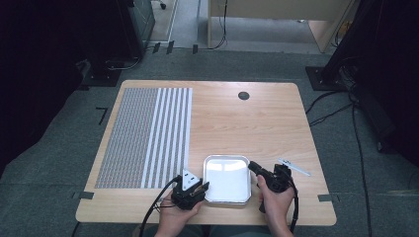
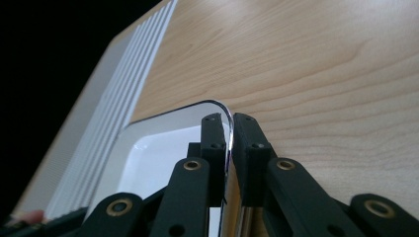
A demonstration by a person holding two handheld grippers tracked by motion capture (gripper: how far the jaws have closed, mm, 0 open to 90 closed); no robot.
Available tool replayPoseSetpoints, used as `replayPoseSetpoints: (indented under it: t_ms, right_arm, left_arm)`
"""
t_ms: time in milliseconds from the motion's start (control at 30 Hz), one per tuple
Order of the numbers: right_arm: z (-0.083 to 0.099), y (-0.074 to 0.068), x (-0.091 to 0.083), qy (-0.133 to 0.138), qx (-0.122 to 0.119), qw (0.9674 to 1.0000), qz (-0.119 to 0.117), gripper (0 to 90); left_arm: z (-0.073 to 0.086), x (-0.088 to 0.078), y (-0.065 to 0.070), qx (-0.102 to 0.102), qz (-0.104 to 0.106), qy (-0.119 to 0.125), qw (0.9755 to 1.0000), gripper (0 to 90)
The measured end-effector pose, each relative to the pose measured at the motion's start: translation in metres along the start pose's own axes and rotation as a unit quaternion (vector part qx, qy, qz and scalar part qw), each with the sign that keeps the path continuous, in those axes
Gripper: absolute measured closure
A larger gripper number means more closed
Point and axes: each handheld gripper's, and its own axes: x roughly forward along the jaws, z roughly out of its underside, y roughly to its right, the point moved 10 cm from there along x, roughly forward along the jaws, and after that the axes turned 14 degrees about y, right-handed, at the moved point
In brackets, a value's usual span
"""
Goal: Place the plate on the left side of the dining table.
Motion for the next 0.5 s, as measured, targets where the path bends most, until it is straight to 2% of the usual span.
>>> replayPoseSetpoints:
  t_ms: [100, 133, 167, 200, 267, 367, 400, 500]
  right_arm:
    - [0.004, -0.004, 0.001, -0.003, -0.058, 0.9982, 0.017, 83.0]
    - [0.008, -0.004, 0.003, -0.007, -0.086, 0.9958, 0.029, 83.1]
    - [0.008, -0.004, 0.003, -0.007, -0.086, 0.9958, 0.029, 83.1]
    - [0.009, -0.004, 0.004, -0.008, -0.096, 0.9948, 0.034, 83.6]
    - [0.011, -0.003, 0.006, -0.008, -0.125, 0.9912, 0.043, 84.0]
    - [0.011, -0.004, 0.007, -0.014, -0.138, 0.9888, 0.054, 85.1]
    - [0.011, -0.004, 0.006, -0.015, -0.126, 0.9904, 0.054, 86.2]
    - [0.010, -0.004, 0.006, -0.012, -0.112, 0.9922, 0.054, 87.4]
  left_arm:
    - [0.000, 0.000, 0.000, 0.002, 0.001, 0.000, 1.0000, 71.6]
    - [0.000, 0.000, 0.000, 0.003, 0.002, 0.000, 1.0000, 71.4]
    - [0.000, 0.000, 0.000, 0.003, 0.003, 0.000, 1.0000, 71.4]
    - [0.000, 0.000, 0.000, 0.003, 0.003, 0.000, 1.0000, 71.4]
    - [0.000, 0.000, 0.000, 0.004, 0.003, 0.000, 1.0000, 71.4]
    - [0.000, 0.000, 0.000, 0.004, 0.004, 0.001, 1.0000, 71.0]
    - [0.000, 0.000, 0.000, 0.003, 0.005, 0.001, 1.0000, 70.4]
    - [0.000, 0.001, 0.001, 0.000, 0.011, 0.000, 0.9999, 68.6]
